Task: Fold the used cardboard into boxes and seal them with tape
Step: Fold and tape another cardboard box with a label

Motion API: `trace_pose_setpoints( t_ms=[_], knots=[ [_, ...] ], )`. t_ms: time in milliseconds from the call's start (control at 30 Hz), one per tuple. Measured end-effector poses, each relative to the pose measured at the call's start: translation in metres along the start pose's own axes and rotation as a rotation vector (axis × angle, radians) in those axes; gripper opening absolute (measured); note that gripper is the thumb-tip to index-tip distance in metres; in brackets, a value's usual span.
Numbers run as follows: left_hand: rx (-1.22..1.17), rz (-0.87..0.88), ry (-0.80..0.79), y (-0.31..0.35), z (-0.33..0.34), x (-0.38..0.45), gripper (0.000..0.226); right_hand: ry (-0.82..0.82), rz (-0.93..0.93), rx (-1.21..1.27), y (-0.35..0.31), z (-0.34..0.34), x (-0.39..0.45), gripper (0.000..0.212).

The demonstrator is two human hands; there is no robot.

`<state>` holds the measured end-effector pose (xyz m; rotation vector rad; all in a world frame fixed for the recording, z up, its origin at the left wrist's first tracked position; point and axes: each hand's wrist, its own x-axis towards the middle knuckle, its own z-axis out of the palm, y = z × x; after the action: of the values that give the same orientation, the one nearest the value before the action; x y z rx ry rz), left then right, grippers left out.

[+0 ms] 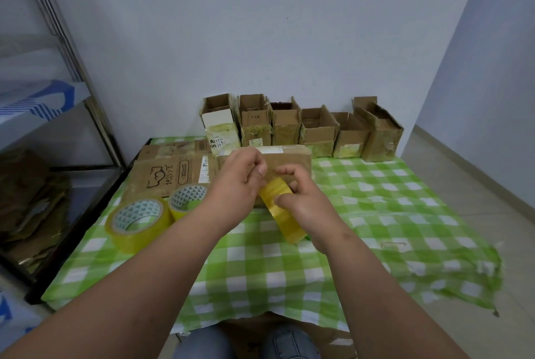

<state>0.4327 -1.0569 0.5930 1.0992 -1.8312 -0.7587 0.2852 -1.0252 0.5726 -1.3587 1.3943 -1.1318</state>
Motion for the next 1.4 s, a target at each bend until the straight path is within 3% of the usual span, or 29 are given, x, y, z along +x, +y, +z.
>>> trace_pose_setpoints(
  t_ms=[133, 267, 400, 533, 633, 767, 867, 1100, 1267, 1400],
  knots=[
    [-0.086, -0.097, -0.048, 0.005, 0.000, 0.001, 0.019, 0.076, -0.007, 0.103, 0.006, 0.000, -0.002, 0.006],
    [-0.172, -0.211, -0.001, 0.005, 0.005, 0.003, 0.021, 0.181, 0.022, 0.050, 0.009, -0.004, 0.000, 0.017],
    [0.175, -0.075, 0.037, -0.006, 0.006, 0.006, 0.038, 0.234, 0.033, -0.029, 0.002, -0.024, -0.001, 0.017],
    [0.327, -0.171, 0.246, -0.017, -0.012, 0.019, 0.055, 0.360, 0.102, 0.021, 0.003, -0.058, 0.003, 0.022],
    [0.468, -0.333, 0.168, -0.025, -0.016, 0.030, 0.064, 0.456, 0.120, 0.004, 0.008, -0.080, 0.011, 0.021],
    [0.327, -0.467, 0.059, -0.037, -0.009, 0.035, 0.062, 0.571, 0.145, -0.065, 0.015, -0.092, 0.028, 0.016],
    [0.148, -0.480, 0.130, -0.045, -0.008, 0.038, 0.050, 0.601, 0.175, -0.147, 0.022, -0.093, 0.043, 0.015],
    [0.035, -0.450, 0.232, -0.058, -0.007, 0.054, 0.028, 0.505, 0.190, -0.243, 0.019, -0.081, 0.071, 0.011],
    [-0.167, -0.478, 0.187, -0.075, -0.010, 0.074, 0.028, 0.476, 0.187, -0.094, 0.021, -0.077, 0.072, 0.012],
    [-0.162, -0.525, 0.165, -0.087, -0.013, 0.095, 0.025, 0.439, 0.174, 0.006, 0.021, -0.076, 0.068, 0.015]
  ],
)
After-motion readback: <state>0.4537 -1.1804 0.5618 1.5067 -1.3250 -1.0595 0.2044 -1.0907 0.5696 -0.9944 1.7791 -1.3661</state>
